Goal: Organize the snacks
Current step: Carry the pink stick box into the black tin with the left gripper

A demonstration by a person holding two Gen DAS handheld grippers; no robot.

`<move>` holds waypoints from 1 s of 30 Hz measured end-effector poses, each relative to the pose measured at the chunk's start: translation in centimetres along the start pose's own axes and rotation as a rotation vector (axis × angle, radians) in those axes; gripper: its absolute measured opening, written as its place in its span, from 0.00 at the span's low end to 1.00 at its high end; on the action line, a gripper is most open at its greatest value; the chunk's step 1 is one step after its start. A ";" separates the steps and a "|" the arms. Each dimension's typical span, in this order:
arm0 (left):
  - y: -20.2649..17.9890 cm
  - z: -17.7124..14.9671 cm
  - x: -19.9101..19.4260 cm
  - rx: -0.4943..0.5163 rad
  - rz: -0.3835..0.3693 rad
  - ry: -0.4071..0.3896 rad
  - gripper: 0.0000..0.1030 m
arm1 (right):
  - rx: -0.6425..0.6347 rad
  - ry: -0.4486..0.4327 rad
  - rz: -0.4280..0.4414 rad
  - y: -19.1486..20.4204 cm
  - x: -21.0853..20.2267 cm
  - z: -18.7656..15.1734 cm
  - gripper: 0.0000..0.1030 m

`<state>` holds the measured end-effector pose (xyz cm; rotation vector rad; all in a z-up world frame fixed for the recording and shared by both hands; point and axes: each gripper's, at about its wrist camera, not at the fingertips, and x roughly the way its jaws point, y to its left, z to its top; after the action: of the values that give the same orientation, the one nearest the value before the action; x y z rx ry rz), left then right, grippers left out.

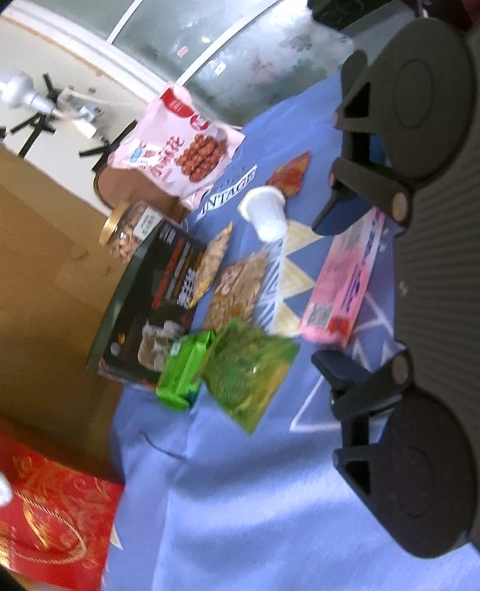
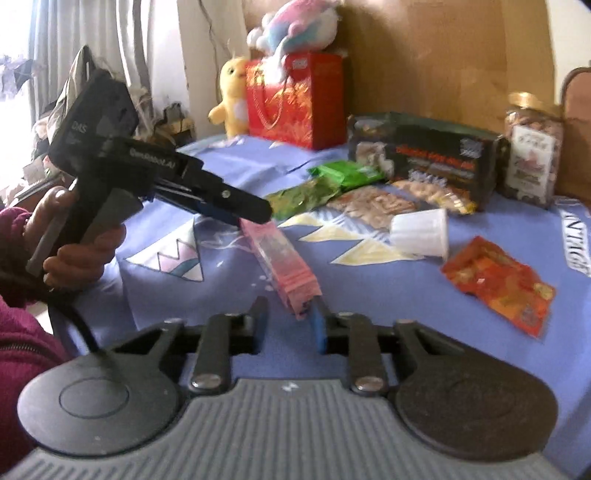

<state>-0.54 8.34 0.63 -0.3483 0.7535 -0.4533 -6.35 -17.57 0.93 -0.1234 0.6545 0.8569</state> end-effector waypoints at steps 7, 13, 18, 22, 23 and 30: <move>-0.7 0.1 -0.7 0.006 0.026 -0.007 0.68 | 0.044 -0.047 -0.065 -0.9 0.6 1.0 0.18; -2.2 4.3 -1.7 0.069 0.051 -0.113 0.68 | -0.029 -0.138 -0.104 -1.0 0.6 3.6 0.18; -3.7 9.5 -0.7 0.146 0.062 -0.189 0.68 | -0.078 -0.225 -0.192 -3.2 1.5 7.3 0.18; -4.3 13.7 1.7 0.180 0.074 -0.240 0.68 | -0.098 -0.269 -0.262 -6.5 3.2 10.3 0.18; -4.3 14.5 2.5 0.183 0.076 -0.244 0.68 | -0.094 -0.273 -0.277 -7.4 3.7 11.0 0.18; -2.5 17.9 9.0 0.148 0.113 -0.190 0.68 | 0.000 -0.245 -0.304 -13.2 6.9 13.5 0.19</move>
<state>17.38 4.15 8.80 -0.2058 0.5480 -0.3610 13.17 -16.93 5.66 -0.1128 0.3925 0.5670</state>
